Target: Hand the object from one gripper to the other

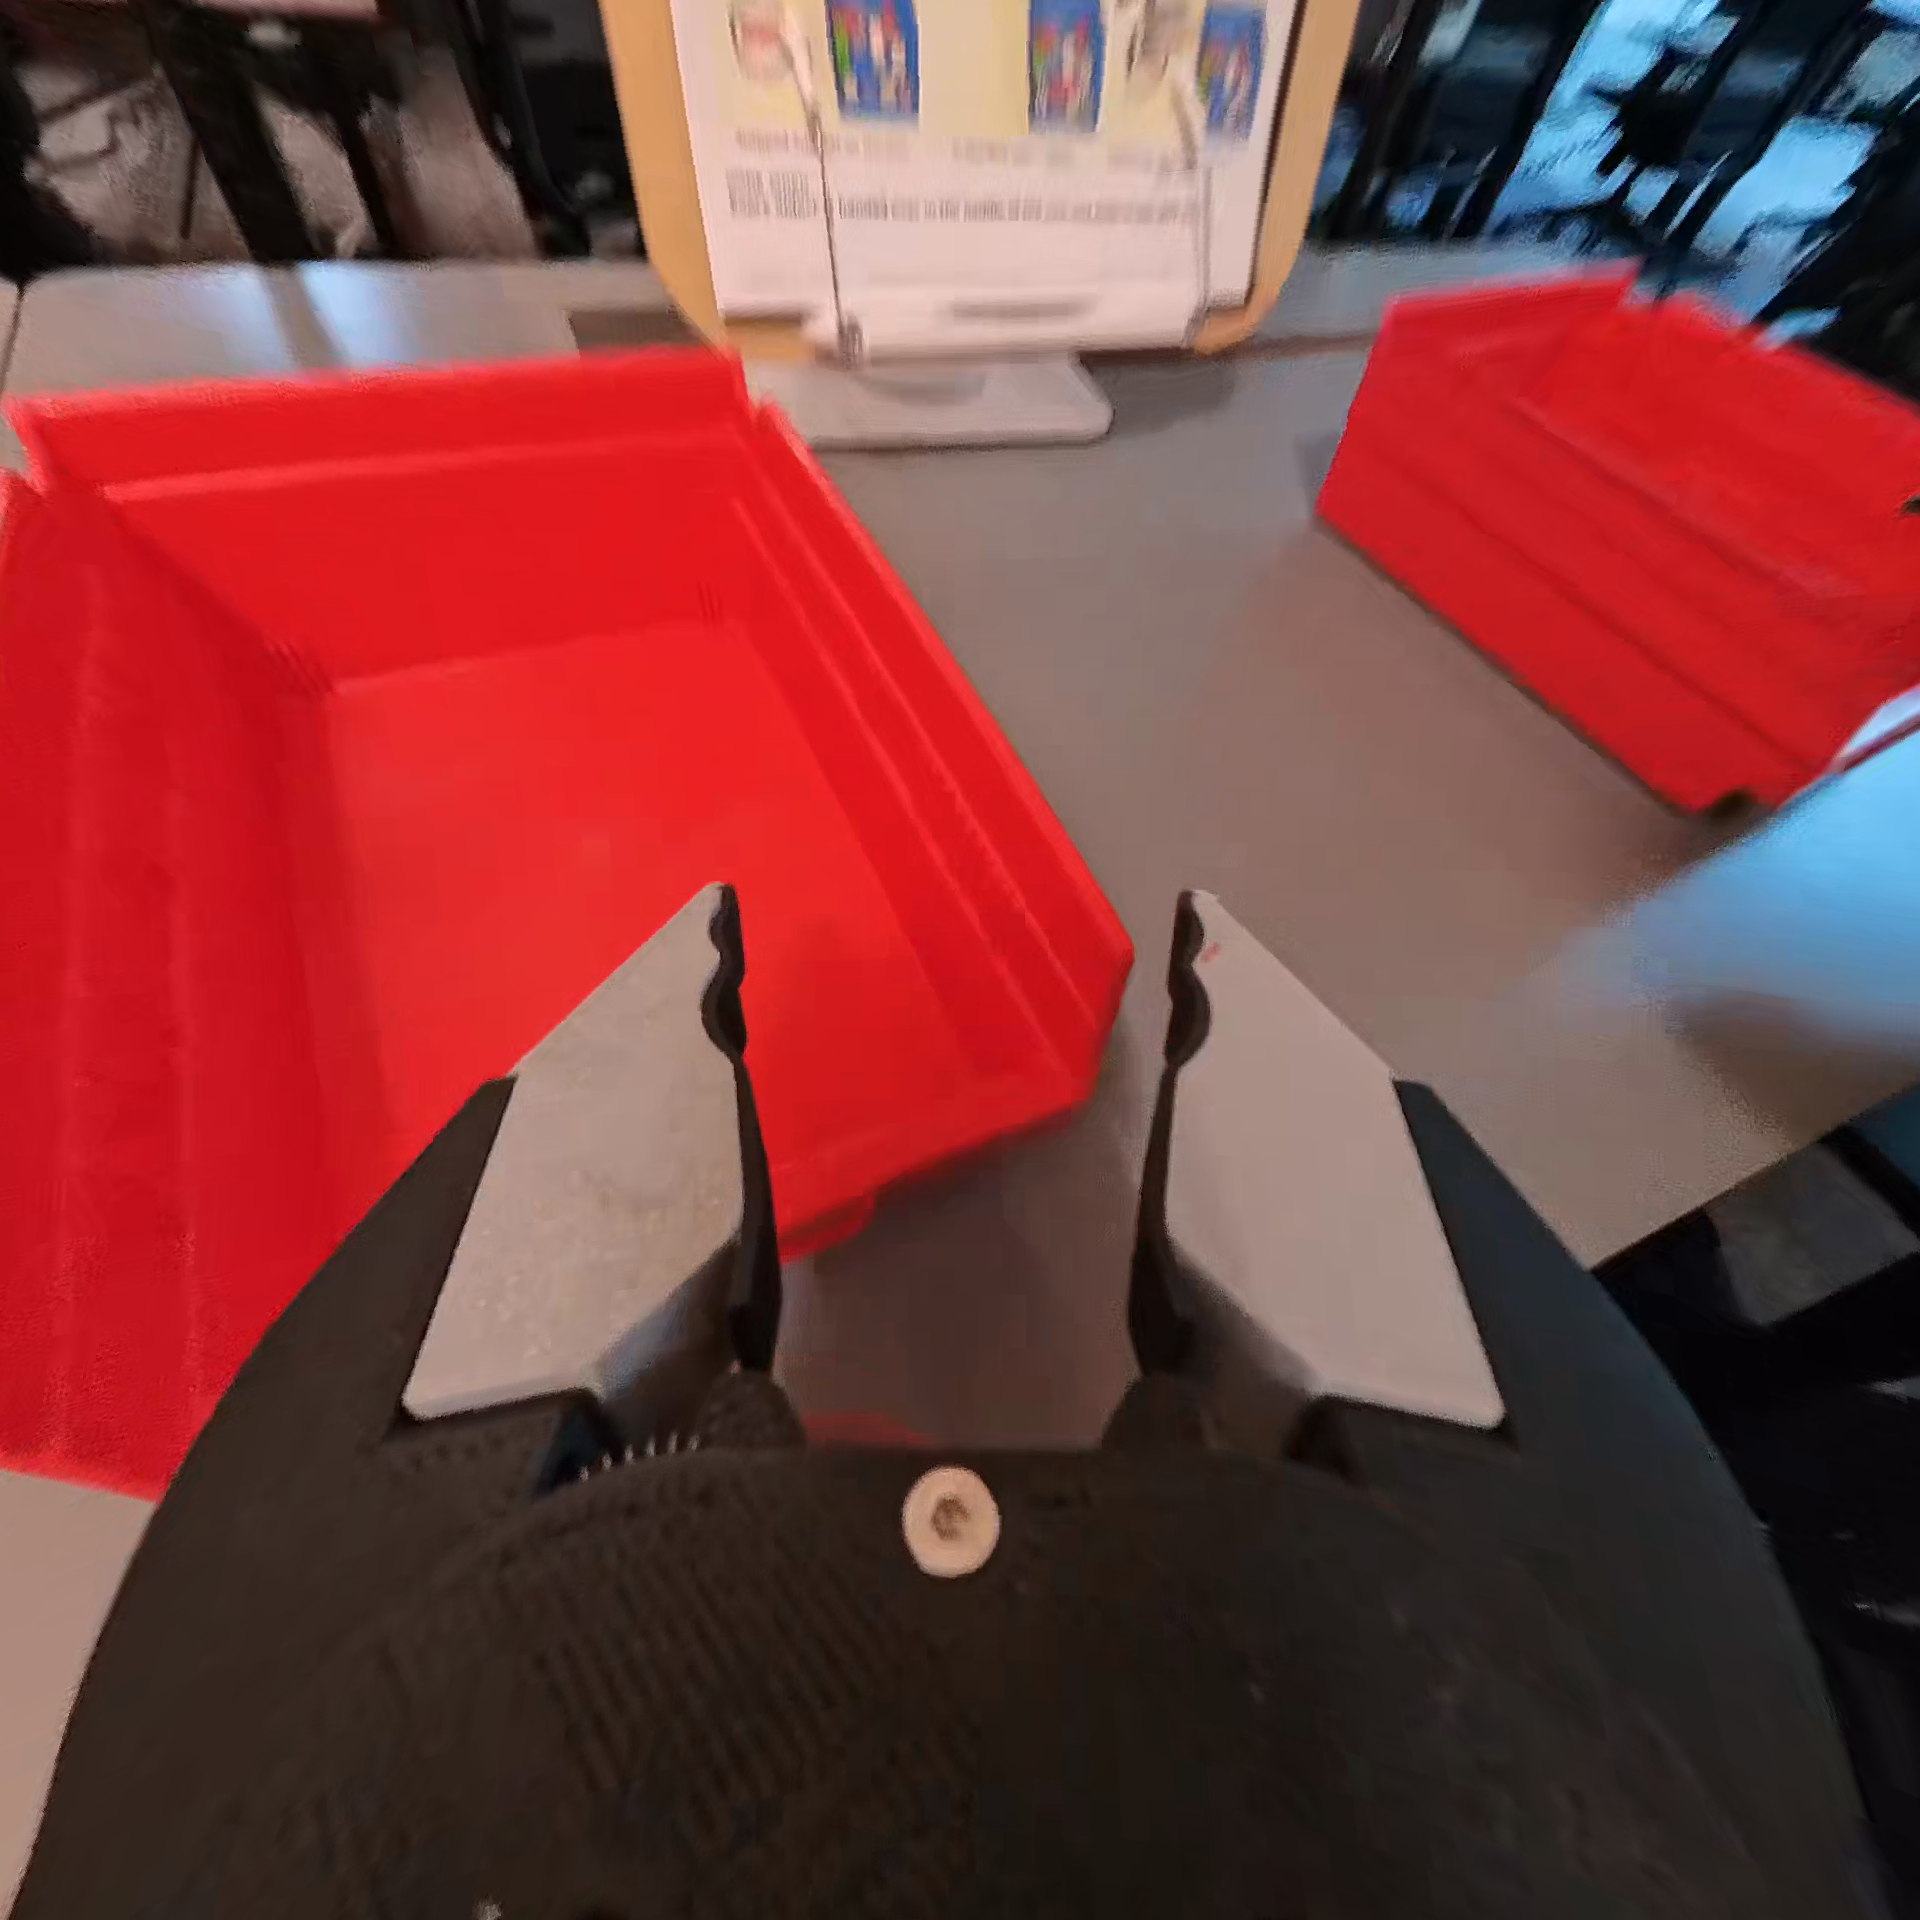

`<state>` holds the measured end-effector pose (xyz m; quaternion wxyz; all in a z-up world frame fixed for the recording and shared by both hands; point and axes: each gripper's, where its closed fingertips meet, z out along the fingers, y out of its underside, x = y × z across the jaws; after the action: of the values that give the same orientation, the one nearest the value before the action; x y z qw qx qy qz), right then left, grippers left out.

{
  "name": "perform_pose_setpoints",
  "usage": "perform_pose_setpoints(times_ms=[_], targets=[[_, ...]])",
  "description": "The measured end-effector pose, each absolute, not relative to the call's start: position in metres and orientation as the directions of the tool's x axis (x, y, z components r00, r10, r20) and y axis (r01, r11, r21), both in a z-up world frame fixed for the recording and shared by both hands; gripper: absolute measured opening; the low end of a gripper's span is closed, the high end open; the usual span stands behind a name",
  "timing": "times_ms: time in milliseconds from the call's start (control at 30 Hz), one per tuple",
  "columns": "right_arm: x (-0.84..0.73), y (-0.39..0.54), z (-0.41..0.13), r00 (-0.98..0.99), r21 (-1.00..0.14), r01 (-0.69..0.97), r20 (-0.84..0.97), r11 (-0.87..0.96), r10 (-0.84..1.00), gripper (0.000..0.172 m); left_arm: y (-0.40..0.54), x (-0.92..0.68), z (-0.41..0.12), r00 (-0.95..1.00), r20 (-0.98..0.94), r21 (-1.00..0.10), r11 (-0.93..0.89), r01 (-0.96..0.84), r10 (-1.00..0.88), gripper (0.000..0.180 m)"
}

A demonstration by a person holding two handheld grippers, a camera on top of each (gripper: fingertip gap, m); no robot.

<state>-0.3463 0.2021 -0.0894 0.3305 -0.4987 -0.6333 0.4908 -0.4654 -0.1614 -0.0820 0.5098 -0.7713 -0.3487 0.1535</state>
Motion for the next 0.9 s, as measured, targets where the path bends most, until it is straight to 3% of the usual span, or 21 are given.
perform_pose_setpoints(times_ms=[300,333,400,467,533,633,733,900], targets=[[-0.354,0.195,-0.131,-0.132,-0.927,0.359,0.065,0.109,0.989,0.118,-0.112,-0.466,-0.144,0.659,0.052,-0.882,-0.275,0.382,0.750,0.089],[-0.358,0.194,-0.135,-0.114,-0.923,0.371,0.066,0.104,0.991,0.118,-0.112,-0.472,-0.144,0.645,-0.005,-0.892,-0.295,0.343,0.764,0.080],[-0.365,0.202,-0.142,-0.050,-0.909,0.398,0.117,0.128,0.992,0.115,-0.119,-0.481,-0.150,0.615,-0.144,-0.876,-0.389,0.286,0.775,0.036],[-0.367,0.224,-0.149,0.038,-0.863,0.469,0.234,0.189,0.971,0.092,-0.119,-0.481,-0.148,0.616,-0.177,-0.878,-0.406,0.253,0.768,0.010],[-0.368,0.222,-0.151,0.026,-0.844,0.508,0.218,0.175,0.976,0.080,-0.139,-0.487,-0.147,0.552,-0.277,-0.853,-0.466,0.235,0.786,0.003],[-0.370,0.204,-0.146,-0.009,-0.836,0.510,0.229,0.202,0.973,0.012,-0.163,-0.492,-0.142,0.551,-0.221,-0.870,-0.418,0.261,0.805,0.000],[-0.376,0.191,-0.147,-0.019,-0.831,0.518,0.228,0.204,0.974,0.015,-0.186,-0.499,-0.130,0.549,-0.194,-0.891,-0.380,0.248,0.813,0.000],[-0.391,0.145,-0.143,-0.091,-0.829,0.526,0.166,0.189,0.982,0.024,-0.201,-0.506,-0.084,0.494,-0.318,-0.890,-0.434,0.138,0.810,0.000]])
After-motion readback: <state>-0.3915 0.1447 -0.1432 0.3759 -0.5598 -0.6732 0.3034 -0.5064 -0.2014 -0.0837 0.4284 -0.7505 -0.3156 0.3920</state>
